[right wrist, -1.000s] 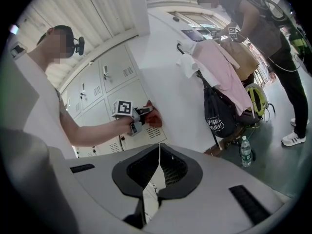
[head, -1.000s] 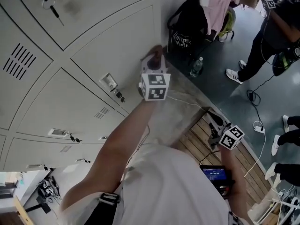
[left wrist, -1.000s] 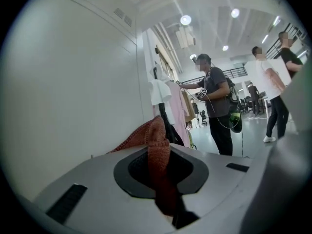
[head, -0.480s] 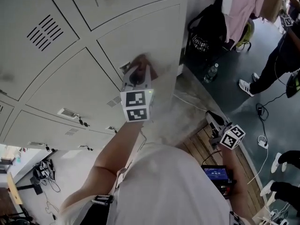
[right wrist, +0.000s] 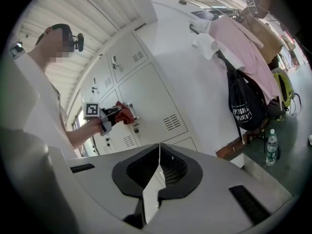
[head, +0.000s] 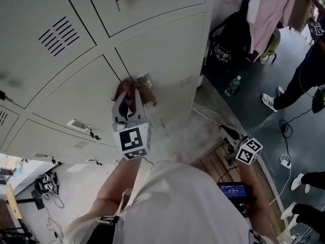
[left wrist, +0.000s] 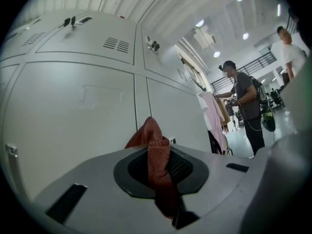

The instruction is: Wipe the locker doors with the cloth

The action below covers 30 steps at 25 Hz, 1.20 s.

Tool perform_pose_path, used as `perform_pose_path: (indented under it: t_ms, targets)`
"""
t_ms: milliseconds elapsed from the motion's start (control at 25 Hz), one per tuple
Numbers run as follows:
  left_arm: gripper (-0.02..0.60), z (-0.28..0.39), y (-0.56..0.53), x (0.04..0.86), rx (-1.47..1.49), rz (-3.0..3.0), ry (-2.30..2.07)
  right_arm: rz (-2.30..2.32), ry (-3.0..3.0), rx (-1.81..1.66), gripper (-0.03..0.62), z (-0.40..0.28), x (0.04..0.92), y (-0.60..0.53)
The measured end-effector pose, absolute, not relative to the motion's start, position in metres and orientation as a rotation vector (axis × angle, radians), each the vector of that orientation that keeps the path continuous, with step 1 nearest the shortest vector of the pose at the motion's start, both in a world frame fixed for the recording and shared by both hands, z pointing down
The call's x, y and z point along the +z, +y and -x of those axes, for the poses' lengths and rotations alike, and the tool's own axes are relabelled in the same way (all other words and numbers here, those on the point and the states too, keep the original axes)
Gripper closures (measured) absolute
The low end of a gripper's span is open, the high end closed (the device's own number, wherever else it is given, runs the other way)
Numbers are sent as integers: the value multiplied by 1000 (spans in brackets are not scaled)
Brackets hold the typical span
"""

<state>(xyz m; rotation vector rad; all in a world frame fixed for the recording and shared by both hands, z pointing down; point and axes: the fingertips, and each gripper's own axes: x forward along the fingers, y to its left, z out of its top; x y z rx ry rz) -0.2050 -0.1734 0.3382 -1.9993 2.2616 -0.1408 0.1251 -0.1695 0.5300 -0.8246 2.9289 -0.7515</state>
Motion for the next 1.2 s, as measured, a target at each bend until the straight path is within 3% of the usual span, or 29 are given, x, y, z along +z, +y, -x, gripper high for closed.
perform_pose_path:
  t_ms: [440,1200]
  targets:
    - [543,129,-251,315,-157,2151,2051,937,2870,-741,577,-146,529,-172]
    - [543,-13,-380,386,-261,2610,1766,1129,2744,-706,577,-194,522,-154]
